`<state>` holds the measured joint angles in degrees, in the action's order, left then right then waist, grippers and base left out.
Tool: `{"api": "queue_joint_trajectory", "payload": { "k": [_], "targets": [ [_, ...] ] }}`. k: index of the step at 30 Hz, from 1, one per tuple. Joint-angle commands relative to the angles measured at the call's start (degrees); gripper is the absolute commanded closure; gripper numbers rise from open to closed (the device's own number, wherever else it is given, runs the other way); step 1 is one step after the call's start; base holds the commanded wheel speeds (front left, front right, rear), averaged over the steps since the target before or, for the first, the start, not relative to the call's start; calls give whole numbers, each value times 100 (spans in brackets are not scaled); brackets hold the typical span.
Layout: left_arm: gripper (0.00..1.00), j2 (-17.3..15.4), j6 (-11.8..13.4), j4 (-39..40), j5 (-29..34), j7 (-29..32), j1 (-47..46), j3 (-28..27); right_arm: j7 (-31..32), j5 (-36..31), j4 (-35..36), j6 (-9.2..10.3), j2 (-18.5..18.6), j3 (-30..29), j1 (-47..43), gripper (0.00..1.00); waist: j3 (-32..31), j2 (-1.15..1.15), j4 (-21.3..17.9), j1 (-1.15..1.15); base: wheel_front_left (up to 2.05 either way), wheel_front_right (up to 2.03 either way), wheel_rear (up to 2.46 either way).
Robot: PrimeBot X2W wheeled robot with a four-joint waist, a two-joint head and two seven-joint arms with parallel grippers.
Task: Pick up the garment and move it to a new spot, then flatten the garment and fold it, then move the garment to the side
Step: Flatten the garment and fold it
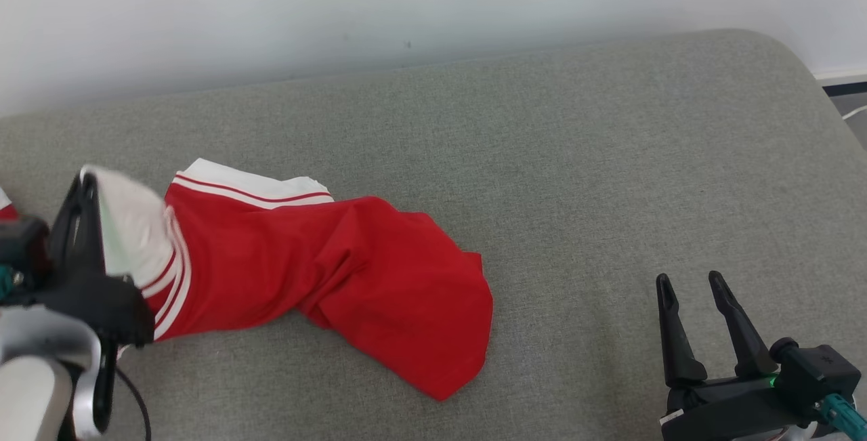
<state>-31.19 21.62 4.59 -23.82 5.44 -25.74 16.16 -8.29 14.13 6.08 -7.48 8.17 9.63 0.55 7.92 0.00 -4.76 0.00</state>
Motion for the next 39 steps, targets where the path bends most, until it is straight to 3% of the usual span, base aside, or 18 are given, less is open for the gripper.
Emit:
{"api": "queue_joint_trajectory", "payload": {
  "k": [1, 9, 10, 11, 18, 25, 39],
  "targets": [
    [100, 82, 35, -165, -178, -164, 278, -107, -31, 45, -21, -3, 34, 17, 38, 0, 27, 0, 22, 0, 0, 0, 0],
    [99, 414, -50, -855, -696, -696, 825, -365, -32, 70, -87, -3, 88, -9, 72, 0, 59, 0, 109, 0, 0, 0, 0],
    [9, 428, -65, -944, -733, -754, 865, -390, -27, 76, -90, -3, 91, -17, 72, 0, 54, 0, 121, 0, 0, 0, 0],
    [0, 461, -71, -1023, -792, -807, 908, -413, -18, 81, -98, -3, 92, -19, 73, 0, 46, 0, 129, 0, 0, 0, 0],
    [0, 629, -23, -1111, -860, -1377, 1264, -587, -19, 18, -101, -3, 125, -64, 65, 0, -113, 0, 189, 0, 0, 0, 0],
    [0, 776, 90, -418, -643, -1694, 1710, -406, 15, -113, -3, -3, 211, -14, 31, 0, -328, 0, 333, 0, 0, 0, 0],
    [0, 1019, 369, 558, -161, -1580, 2465, 413, 224, -215, 80, -3, 294, 243, -200, 0, -717, 0, 493, 0, 0, 0, 0]
  ]
}}
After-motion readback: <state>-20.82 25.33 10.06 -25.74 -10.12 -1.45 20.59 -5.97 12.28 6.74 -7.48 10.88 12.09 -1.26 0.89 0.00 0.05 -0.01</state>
